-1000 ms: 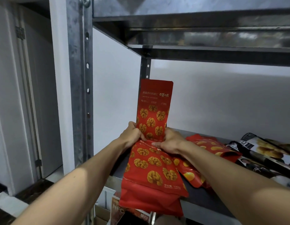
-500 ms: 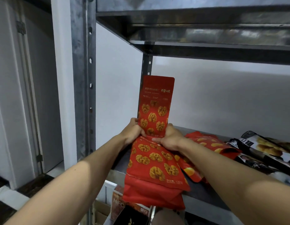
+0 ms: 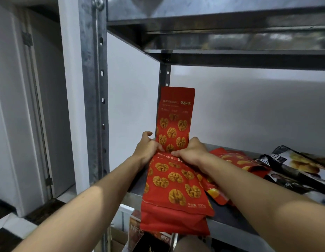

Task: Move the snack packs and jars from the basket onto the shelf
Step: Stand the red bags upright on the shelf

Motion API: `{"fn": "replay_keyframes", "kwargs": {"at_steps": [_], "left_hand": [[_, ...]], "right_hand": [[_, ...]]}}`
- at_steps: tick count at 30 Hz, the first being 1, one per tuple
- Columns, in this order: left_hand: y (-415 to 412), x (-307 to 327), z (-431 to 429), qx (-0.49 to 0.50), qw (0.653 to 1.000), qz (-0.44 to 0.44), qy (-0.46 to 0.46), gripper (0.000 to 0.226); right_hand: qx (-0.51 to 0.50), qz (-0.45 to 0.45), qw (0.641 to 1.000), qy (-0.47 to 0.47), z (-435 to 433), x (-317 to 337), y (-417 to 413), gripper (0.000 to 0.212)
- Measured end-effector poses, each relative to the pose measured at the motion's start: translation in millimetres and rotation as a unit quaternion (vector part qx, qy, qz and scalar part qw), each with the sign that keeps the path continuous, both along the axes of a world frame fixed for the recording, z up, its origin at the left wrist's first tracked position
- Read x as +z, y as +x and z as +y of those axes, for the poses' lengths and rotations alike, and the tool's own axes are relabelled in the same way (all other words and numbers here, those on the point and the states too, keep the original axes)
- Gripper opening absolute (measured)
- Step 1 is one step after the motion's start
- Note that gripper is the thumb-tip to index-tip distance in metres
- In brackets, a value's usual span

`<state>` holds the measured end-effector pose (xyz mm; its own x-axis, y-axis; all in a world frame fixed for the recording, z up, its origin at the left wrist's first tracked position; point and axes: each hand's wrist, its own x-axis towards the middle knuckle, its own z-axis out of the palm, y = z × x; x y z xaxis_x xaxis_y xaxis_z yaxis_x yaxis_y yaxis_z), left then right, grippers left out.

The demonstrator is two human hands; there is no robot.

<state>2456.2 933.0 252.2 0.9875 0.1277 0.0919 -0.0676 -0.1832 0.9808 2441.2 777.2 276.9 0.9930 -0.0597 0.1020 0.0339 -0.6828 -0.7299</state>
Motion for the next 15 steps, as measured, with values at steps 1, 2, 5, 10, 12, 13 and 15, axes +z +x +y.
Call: {"fn": "replay_keyframes", "kwargs": {"at_steps": [1, 2, 5, 10, 12, 13, 15], "left_hand": [[-2.0, 0.8, -0.8, 0.015, 1.000, -0.006, 0.006, 0.090], [-3.6, 0.8, -1.5, 0.034, 0.999, -0.014, 0.016, 0.083], [-9.2, 1.4, -1.9, 0.074, 0.996, -0.033, 0.044, 0.063], [-17.2, 3.2, -1.2, 0.110, 0.981, -0.020, 0.161, 0.032], [-19.4, 2.8, 0.4, 0.097, 0.974, -0.007, 0.205, 0.020], [-21.0, 3.0, 1.1, 0.087, 0.971, -0.001, 0.223, 0.024], [-23.2, 5.1, 2.3, 0.067, 0.963, 0.012, 0.259, 0.041]], "right_hand": [[-0.009, -0.005, 1.000, 0.005, 1.7, 0.1, -3.2, 0.073], [-0.028, -0.023, 0.999, 0.001, 3.9, 0.3, -7.7, 0.073], [-0.093, -0.115, 0.986, -0.073, 10.1, 0.0, -22.5, 0.070], [-0.085, -0.081, 0.983, -0.140, 11.8, -4.0, -35.9, 0.066], [-0.078, -0.071, 0.983, -0.150, 12.0, -6.5, -37.8, 0.065], [-0.074, -0.069, 0.983, -0.150, 12.4, -7.1, -38.5, 0.065], [-0.073, -0.061, 0.986, -0.139, 12.0, -7.6, -38.3, 0.065]]}}
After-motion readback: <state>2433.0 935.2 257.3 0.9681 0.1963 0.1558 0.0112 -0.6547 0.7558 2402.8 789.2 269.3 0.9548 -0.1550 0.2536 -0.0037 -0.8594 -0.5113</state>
